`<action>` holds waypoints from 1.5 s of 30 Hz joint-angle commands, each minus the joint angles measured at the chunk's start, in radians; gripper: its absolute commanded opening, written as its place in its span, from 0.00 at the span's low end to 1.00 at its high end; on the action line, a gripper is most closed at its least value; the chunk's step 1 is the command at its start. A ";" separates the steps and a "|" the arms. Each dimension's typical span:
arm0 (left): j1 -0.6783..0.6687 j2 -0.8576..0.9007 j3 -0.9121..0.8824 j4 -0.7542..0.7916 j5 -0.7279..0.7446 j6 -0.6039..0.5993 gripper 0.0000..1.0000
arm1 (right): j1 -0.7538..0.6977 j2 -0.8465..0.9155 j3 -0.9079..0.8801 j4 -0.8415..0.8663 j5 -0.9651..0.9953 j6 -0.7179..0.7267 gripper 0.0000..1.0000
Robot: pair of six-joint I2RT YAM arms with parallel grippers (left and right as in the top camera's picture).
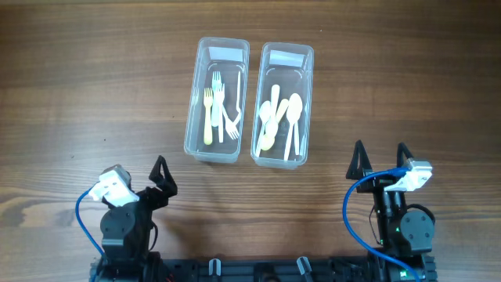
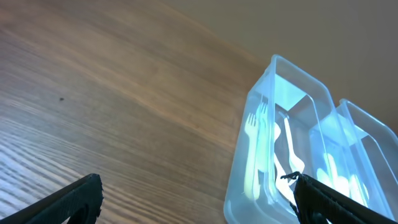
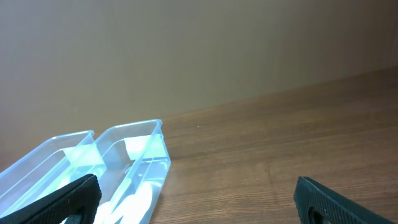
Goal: Pack container
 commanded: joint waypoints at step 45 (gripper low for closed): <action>0.002 -0.014 -0.067 0.206 0.116 0.571 1.00 | 0.002 -0.011 -0.003 0.006 0.017 0.015 1.00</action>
